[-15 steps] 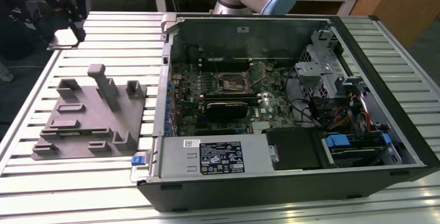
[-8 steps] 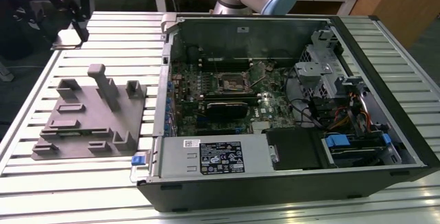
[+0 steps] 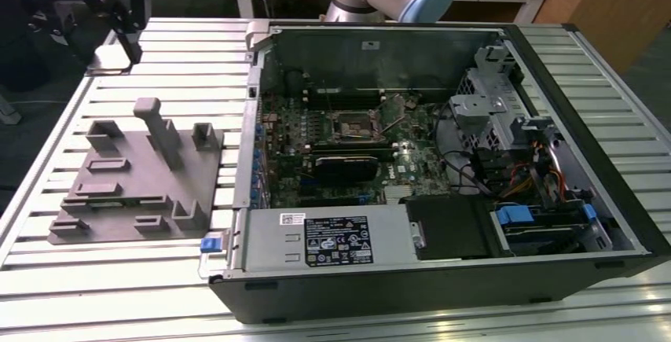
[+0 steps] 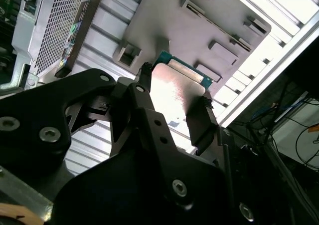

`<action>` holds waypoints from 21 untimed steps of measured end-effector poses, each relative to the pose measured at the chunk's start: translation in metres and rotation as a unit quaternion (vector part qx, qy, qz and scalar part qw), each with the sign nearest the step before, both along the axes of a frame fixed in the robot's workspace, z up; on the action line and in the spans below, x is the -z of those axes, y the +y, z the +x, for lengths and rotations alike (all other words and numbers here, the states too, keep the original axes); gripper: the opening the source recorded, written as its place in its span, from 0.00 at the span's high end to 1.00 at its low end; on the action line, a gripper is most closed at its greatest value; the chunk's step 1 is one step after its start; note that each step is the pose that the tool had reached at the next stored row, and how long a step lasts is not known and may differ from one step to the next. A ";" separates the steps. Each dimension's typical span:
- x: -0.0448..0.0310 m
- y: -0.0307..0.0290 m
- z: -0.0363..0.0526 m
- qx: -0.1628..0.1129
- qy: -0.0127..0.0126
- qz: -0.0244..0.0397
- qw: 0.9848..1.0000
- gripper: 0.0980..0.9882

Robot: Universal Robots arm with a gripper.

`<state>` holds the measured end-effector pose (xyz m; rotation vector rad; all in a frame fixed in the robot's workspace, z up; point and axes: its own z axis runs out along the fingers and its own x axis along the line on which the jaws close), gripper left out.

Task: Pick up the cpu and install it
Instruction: 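Pick up the cpu and move it towards the insertion slot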

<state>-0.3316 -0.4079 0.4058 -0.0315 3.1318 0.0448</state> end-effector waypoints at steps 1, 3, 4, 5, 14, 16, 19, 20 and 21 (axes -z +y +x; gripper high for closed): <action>0.0000 0.0000 0.0010 0.000 0.000 0.000 1.000 0.51; 0.0001 0.0000 0.0033 0.000 0.000 0.000 1.000 0.51; 0.0001 0.0000 0.0047 0.000 0.000 0.000 1.000 0.51; 0.0001 0.0000 0.0062 0.000 0.000 0.000 1.000 0.51; 0.0003 0.0000 0.0258 0.000 0.000 0.000 1.000 0.51; 0.0004 0.0000 0.0301 0.000 0.000 0.000 1.000 0.51; 0.0005 0.0000 0.0363 0.000 0.000 0.000 1.000 0.51; 0.0005 0.0000 0.0382 0.000 0.000 0.000 1.000 0.51; 0.0005 0.0000 0.0398 0.000 0.000 0.000 1.000 0.51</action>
